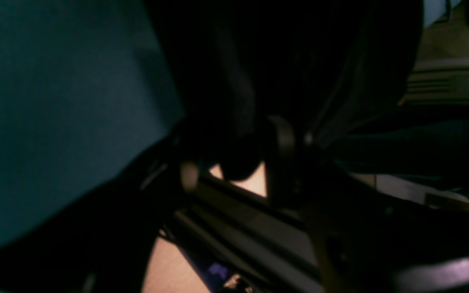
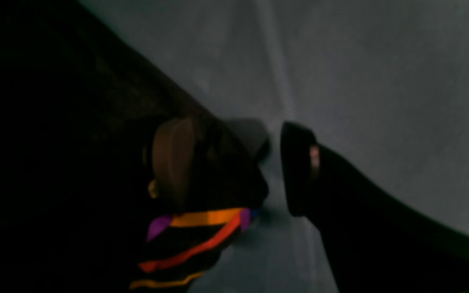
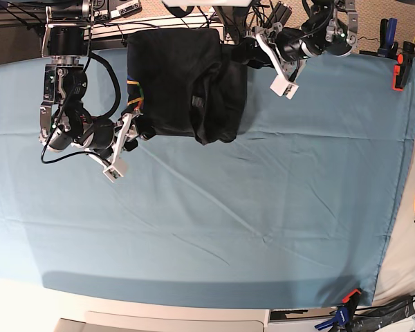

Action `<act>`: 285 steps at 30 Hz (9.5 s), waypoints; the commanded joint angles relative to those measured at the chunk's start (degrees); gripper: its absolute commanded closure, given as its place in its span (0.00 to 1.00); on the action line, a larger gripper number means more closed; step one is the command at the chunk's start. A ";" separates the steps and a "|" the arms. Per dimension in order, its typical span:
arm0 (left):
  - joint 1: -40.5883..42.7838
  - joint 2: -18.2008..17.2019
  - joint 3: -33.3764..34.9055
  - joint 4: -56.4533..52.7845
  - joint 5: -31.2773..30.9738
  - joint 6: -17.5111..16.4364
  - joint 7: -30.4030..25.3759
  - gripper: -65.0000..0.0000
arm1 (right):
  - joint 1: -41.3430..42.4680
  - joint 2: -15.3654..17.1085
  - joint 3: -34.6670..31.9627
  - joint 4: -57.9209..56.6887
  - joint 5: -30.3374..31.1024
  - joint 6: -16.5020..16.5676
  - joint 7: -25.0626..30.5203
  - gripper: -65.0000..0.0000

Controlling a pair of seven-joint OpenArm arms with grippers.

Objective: Fold the T-shirt properly
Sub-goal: 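Grasp the printed end of the folded shirt with the right gripper, then lift the shirt with both grippers and pull it toward the table's middle, then lower the shirt onto the cloth and flatten it with both grippers, then open both grippers and lift them away from the folded shirt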

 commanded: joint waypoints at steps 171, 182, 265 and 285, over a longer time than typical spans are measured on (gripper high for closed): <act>-37.00 -12.26 15.80 -12.48 7.52 0.35 -5.51 1.00 | -16.92 -16.52 15.72 -2.43 27.30 0.97 -1.74 1.00; -40.98 -12.26 19.10 -15.28 8.33 -0.63 -5.55 1.00 | -20.39 -18.69 15.96 -2.38 28.02 0.97 -1.74 1.00; -40.92 -12.39 19.06 -15.26 15.28 -0.61 -5.53 0.66 | -8.98 -18.18 28.57 21.18 6.91 0.97 4.66 0.56; -40.94 -12.37 19.06 -15.26 16.50 -0.59 -5.75 0.66 | -5.20 -18.47 10.69 6.45 1.22 0.97 5.01 1.00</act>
